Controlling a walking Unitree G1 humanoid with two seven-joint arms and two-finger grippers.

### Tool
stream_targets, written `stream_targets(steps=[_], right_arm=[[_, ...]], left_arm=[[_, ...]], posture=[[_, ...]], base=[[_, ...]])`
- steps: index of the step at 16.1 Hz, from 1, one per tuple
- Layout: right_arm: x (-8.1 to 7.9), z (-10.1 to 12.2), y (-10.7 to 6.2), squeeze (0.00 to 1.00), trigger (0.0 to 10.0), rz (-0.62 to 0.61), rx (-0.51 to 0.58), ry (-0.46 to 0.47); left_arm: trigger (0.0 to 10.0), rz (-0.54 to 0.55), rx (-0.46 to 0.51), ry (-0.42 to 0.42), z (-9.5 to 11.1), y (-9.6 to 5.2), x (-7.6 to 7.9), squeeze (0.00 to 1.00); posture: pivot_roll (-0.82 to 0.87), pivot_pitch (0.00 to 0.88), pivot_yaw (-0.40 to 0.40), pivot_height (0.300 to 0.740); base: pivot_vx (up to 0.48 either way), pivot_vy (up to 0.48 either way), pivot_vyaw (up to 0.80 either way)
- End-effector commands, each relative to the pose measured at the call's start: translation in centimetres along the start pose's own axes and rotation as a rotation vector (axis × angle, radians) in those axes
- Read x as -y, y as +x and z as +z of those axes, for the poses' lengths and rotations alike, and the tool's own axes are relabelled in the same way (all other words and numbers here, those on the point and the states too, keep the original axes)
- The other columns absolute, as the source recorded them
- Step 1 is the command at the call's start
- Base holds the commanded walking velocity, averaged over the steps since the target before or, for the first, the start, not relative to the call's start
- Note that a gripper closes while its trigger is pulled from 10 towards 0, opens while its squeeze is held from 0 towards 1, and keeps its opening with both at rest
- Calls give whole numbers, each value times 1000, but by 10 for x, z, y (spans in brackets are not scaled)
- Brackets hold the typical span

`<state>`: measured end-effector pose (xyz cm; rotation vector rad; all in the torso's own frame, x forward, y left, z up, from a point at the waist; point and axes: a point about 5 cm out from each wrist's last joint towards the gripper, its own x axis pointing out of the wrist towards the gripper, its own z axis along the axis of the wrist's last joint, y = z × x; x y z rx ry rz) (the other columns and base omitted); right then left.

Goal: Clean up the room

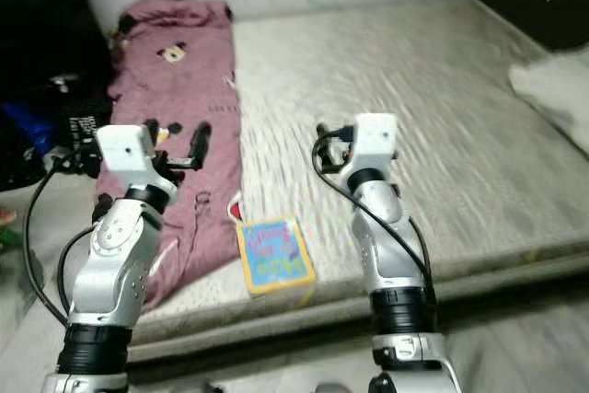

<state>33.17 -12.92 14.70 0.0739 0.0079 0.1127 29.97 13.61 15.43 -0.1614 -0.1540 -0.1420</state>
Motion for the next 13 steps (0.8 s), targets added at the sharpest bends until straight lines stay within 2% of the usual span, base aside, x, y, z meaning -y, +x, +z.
stream_targets(steps=[1, 7, 10, 11, 12, 13], right_arm=[[-15, 4, 3, 0, 10000, 44, 18, 5], [-11, 6, 6, 0, 10000, 26, 26, 2], [-8, 4, 5, 0, 10000, 15, 22, 5], [-5, 4, 5, 0, 10000, 4, 29, 4], [-3, 5, 5, 0, 10000, -4, 31, 4], [-5, 7, 6, 0, 10000, -2, 37, 8]], left_arm=[[10000, 25, 9, 14, 3, -2, -10, 0], [10000, 42, 0, 10, 3, 3, -13, 0], [10000, 93, -18, 46, -4, 2, -19, 0], [10000, 98, -22, 104, -6, 3, -16, 0], [10000, 103, -23, 108, -7, 3, -14, 0], [10000, 98, -22, 75, -6, 2, -14, 0]], posture=[[-130, 0, 40, 740], [-129, 0, 48, 740], [-134, 0, 55, 740], [-136, 0, 56, 740], [-133, 0, 53, 740], [-136, 0, 52, 740]], base=[[337, 0, 0], [0, 0, 0], [0, 0, -694], [0, 0, -800], [0, 0, 0], [0, 0, 0]])
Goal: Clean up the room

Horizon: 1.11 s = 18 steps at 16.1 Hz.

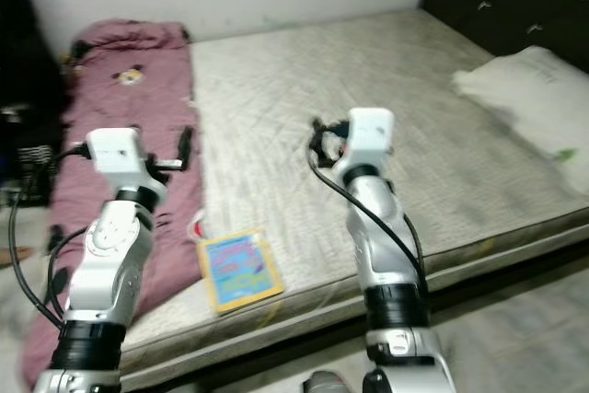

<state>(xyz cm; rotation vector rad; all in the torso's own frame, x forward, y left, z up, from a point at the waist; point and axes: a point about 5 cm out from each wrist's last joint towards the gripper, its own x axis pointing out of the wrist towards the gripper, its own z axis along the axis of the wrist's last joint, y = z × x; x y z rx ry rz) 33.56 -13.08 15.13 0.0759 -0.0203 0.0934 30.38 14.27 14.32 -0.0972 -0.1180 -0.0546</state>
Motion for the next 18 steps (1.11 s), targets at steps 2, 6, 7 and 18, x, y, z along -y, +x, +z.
stream_targets(steps=[2, 6, 7, 18], right_arm=[[-10, 4, 1, 0, 10000, 38, 12, 1], [-9, -3, -7, 0, 10000, 48, -16, 18], [-11, -8, -10, 0, 10000, 62, -40, 17], [8, -27, -35, 0, 10000, 58, -77, -40]], left_arm=[[10000, 33, 1, -4, 0, -4, -12, 0], [10000, 122, -8, 24, -5, -15, -26, 0], [10000, 170, -19, 19, -9, -22, -31, 0], [10000, 216, -63, 29, -15, -55, -48, 0]], posture=[[-147, 0, 47, 740], [-129, 0, 9, 740], [-119, 0, -10, 740], [-106, 23, -4, 740]], base=[[0, 0, 0], [0, 0, 0], [0, 0, 0], [0, 0, 113]])
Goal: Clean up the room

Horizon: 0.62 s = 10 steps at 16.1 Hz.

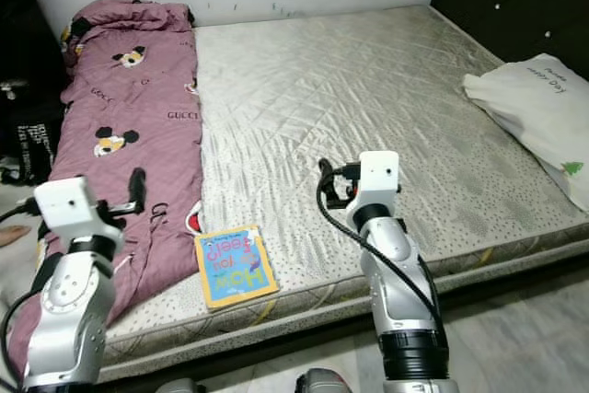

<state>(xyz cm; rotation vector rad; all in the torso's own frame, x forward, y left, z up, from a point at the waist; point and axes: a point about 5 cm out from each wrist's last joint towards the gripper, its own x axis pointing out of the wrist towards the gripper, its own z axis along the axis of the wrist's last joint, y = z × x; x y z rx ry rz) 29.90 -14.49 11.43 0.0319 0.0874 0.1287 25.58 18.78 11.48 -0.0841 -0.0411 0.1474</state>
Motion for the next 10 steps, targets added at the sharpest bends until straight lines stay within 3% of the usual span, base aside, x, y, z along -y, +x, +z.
stream_targets(steps=[1, 6, 10], right_arm=[[-7, 11, 4, 0, 10000, 30, 40, 3], [-7, 14, 6, 0, 10000, 29, 49, 15], [-6, 15, 5, 0, 10000, 17, 56, 17]], left_arm=[[10000, 0, 12, 3, 4, 0, -1, 0], [10000, -63, 23, -59, 6, -1, 4, 0], [10000, -39, 13, -25, 5, 1, 2, 0]], posture=[[-107, 23, -5, 740], [-105, 20, -9, 740], [-105, 16, -8, 740]], base=[[0, 0, 681], [0, 0, 0], [0, 0, 0]])
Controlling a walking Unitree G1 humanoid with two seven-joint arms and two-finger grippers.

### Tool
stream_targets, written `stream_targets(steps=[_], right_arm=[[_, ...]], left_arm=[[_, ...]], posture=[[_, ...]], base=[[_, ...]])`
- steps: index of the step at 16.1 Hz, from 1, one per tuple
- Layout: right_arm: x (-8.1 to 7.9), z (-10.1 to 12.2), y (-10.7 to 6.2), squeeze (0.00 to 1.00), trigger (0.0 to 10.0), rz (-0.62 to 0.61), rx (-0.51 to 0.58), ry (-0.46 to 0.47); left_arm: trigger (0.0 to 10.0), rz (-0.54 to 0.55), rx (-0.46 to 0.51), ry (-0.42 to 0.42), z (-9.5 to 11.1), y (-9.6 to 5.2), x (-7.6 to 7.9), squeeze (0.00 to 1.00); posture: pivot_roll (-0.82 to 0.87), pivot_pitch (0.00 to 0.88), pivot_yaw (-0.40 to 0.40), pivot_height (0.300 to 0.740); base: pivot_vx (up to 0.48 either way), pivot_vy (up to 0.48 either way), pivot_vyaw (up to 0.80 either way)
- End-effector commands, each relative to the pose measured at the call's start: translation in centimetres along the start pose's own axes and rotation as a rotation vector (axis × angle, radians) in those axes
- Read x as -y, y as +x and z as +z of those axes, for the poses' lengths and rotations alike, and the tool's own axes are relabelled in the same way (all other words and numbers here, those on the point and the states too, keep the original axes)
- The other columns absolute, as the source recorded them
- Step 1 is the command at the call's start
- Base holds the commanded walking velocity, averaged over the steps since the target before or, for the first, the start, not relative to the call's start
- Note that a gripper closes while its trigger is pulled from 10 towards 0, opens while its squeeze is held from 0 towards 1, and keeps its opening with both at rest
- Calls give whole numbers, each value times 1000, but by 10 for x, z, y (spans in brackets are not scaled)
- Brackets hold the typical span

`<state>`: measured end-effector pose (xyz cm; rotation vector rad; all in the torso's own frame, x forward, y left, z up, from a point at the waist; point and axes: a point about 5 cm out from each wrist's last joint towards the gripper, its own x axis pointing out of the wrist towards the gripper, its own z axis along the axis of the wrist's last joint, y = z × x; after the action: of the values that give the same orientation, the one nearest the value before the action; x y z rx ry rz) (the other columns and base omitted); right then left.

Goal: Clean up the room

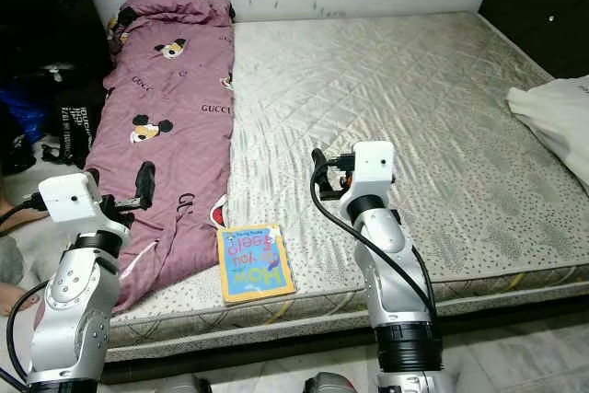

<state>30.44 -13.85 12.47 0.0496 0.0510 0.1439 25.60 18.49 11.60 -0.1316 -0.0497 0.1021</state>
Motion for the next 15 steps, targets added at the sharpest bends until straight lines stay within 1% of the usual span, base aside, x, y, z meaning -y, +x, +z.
stream_targets(steps=[1, 3, 4, 11, 15], right_arm=[[0, 4, 0, 0, 10000, 1, 20, 3], [-2, 5, 2, 0, 10000, 5, 23, 6], [-4, 6, 3, 0, 10000, 9, 26, 10], [-6, 11, 9, 0, 10000, 20, 42, 8], [-7, 12, 13, 0, 10000, 28, 45, 2]], left_arm=[[10000, 7, 9, 34, 4, 2, -1, 0], [10000, 6, 11, 41, 5, 4, 0, 0], [10000, 7, 14, 44, 6, 6, 0, 0], [10000, 27, 27, 42, 8, 9, 2, 0], [10000, 59, 44, 47, 10, 11, 0, 0]], posture=[[-105, 16, -8, 740], [-104, 20, -5, 731], [-103, 21, -3, 711], [-108, 23, -3, 651], [-108, 20, -11, 646]], base=[[0, 0, 0], [0, 0, 0], [0, 0, 0], [0, 0, 0], [0, 0, 0]])
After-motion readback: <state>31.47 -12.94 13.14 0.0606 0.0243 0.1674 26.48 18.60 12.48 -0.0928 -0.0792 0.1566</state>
